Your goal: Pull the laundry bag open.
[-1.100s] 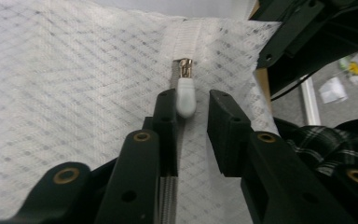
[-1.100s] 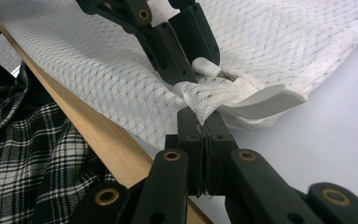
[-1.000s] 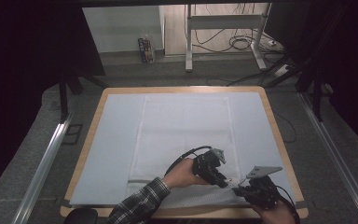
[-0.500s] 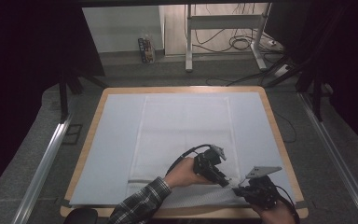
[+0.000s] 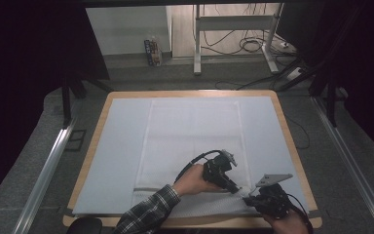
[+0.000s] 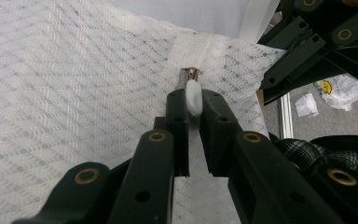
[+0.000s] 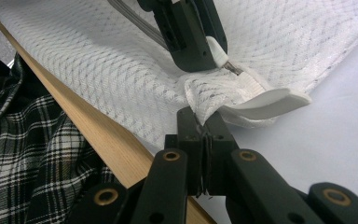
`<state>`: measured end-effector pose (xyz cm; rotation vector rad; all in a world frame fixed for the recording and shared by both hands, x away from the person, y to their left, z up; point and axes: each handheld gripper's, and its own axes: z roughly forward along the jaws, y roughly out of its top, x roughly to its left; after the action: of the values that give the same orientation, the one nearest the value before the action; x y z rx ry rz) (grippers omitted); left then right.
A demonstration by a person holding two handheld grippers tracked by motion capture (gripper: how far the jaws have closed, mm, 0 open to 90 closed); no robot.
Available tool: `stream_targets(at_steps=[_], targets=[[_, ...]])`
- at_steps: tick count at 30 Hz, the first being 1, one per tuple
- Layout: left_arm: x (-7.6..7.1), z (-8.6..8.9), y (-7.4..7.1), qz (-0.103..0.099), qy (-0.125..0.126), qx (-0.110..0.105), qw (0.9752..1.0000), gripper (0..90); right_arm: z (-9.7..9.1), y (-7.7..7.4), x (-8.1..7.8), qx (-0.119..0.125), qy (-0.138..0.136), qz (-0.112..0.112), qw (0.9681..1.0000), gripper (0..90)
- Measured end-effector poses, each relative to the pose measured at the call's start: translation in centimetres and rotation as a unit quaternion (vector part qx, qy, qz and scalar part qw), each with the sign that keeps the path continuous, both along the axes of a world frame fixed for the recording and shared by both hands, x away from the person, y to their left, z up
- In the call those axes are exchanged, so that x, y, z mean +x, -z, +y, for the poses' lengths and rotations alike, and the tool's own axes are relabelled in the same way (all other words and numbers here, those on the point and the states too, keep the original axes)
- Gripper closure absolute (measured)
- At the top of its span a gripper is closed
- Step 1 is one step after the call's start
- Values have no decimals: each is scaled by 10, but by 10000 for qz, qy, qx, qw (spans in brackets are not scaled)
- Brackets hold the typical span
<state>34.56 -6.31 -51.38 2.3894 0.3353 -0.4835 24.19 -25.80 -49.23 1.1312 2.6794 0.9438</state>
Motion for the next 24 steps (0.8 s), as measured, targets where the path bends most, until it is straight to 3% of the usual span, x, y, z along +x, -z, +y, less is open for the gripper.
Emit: stream_targets(at_steps=[5, 15, 24], targets=[[-2, 1, 0, -157, 13, -54, 9999, 835, -1, 1, 1, 18, -11, 35, 10000, 851], [-6, 5, -3, -538, 9, -228, 9983, 845, -10, -4, 1, 245, 69, 101, 9996, 721], [-8, 12, -7, -643, 30, -414, 9971, 847, -27, -16, 5, 578, 480, 5, 9972, 515]])
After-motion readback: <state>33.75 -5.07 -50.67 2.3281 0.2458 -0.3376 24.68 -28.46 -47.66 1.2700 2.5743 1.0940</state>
